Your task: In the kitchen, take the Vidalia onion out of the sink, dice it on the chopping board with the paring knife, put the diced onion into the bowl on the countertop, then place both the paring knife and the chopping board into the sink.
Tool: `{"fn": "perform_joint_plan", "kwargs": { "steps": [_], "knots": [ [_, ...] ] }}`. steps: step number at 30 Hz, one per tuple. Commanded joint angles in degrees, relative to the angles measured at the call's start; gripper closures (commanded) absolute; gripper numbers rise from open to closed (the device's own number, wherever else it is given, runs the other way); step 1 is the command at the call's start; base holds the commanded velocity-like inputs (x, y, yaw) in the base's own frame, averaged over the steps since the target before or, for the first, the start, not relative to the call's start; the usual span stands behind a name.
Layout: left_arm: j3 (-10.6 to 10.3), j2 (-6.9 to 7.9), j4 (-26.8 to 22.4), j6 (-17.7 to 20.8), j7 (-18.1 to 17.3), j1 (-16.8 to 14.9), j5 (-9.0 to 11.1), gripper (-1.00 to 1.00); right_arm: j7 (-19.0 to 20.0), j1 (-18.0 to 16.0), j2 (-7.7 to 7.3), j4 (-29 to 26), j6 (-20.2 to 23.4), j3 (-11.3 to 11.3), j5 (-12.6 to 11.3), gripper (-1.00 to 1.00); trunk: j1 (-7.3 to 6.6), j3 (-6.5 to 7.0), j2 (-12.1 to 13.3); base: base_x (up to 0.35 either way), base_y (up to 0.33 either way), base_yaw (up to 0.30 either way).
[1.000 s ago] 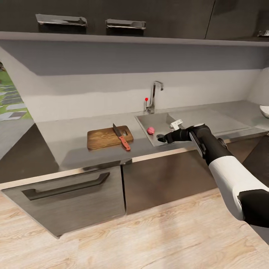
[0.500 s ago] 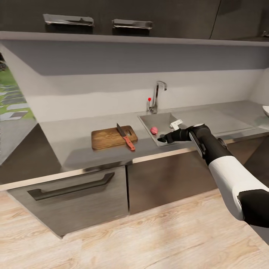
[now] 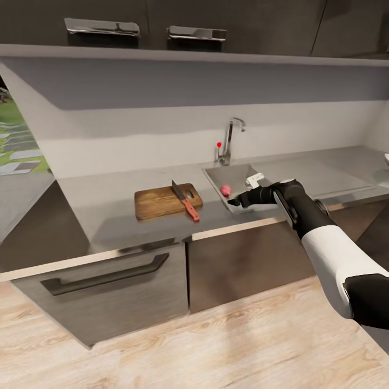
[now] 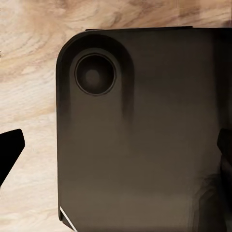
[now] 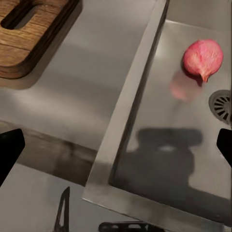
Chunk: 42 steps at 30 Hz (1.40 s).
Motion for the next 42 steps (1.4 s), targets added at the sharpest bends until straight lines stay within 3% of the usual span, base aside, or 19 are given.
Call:
{"fn": "perform_joint_plan", "kwargs": {
  "steps": [1,12,14,15,23,26,29,31,42],
  "knots": [
    [0.0,-0.02,-0.1,-0.1,0.2,0.0,0.0,-1.00,0.4,0.0,-0.04,-0.1,0.1,0.1,0.6,-1.00,0.03,-0.04,0.0,0.268,0.001,0.000],
    [0.0,-0.02,-0.2,-0.2,0.3,0.0,0.0,-1.00,0.5,0.0,-0.71,2.3,-0.8,0.1,0.7,-1.00,0.03,-0.04,0.0,0.212,-0.051,0.000],
    [0.1,-0.02,-0.2,-0.2,0.3,0.0,0.0,-1.00,0.7,0.0,-1.42,3.3,-1.7,0.1,0.6,-1.00,0.03,-0.04,0.0,0.019,-0.010,0.000],
    [0.1,0.05,-0.2,-0.2,0.3,0.0,0.0,-1.00,2.5,1.5,-2.85,4.0,-4.3,0.1,0.7,-1.00,0.03,-0.04,0.0,0.004,-0.002,0.000],
    [0.1,0.01,-0.2,-0.2,0.4,0.0,0.0,-1.00,6.9,3.9,-5.99,4.0,-5.7,0.0,0.8,-1.00,0.03,-0.04,0.0,0.001,-0.008,0.000],
    [0.1,-0.01,-0.2,-0.2,0.5,0.0,0.0,-1.00,8.3,4.0,-7.79,3.8,-5.7,0.0,0.8,-1.00,0.03,-0.04,0.0,0.000,-0.230,0.000],
    [0.0,-0.02,-0.1,-0.2,0.5,0.0,0.1,-1.00,14.5,4.0,-11.15,3.4,-5.7,-0.1,0.8,-1.00,0.03,-0.04,0.0,-0.087,-0.277,0.000],
    [0.0,-0.02,-0.1,-0.2,0.5,0.0,0.1,-1.00,16.5,4.0,-12.02,3.2,-5.7,-0.1,0.8,-1.00,0.03,-0.04,0.0,-0.177,-0.254,0.000],
    [0.0,-0.02,-0.1,-0.2,0.5,0.0,0.1,-1.00,18.7,4.0,-12.91,3.0,-5.7,-0.1,0.9,-1.00,0.03,-0.04,0.0,-0.279,-0.158,0.000]
  ]
}}
